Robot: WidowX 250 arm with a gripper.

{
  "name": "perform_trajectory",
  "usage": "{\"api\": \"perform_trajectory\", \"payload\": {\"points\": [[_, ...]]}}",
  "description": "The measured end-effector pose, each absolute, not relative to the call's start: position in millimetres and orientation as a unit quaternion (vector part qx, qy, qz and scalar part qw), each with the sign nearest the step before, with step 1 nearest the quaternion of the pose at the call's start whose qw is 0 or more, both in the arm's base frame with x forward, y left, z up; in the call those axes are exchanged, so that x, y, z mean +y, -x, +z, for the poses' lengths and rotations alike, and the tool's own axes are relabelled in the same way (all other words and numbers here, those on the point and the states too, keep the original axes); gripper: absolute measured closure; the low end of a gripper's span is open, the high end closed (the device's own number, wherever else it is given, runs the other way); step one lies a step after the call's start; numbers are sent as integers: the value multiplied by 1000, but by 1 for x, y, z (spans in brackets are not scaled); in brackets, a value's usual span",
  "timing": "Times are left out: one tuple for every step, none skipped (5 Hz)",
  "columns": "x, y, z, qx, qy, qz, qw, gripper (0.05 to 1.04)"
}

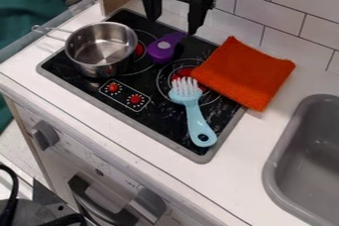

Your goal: Pick up the silver pot and place it above the orange towel

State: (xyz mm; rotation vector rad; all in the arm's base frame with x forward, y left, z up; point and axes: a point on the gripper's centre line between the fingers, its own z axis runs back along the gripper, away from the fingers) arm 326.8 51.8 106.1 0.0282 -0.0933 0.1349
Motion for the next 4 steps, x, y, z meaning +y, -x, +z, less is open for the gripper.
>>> {"api": "perform_trajectory", "payload": {"points": [[51,-322,93,-26,-12,68,997,78],[55,-305,80,-9,-11,69,998,78],[64,-285,82,-14,-15,81,997,78],[76,-269,83,-24,-16,92,995,78]]}}
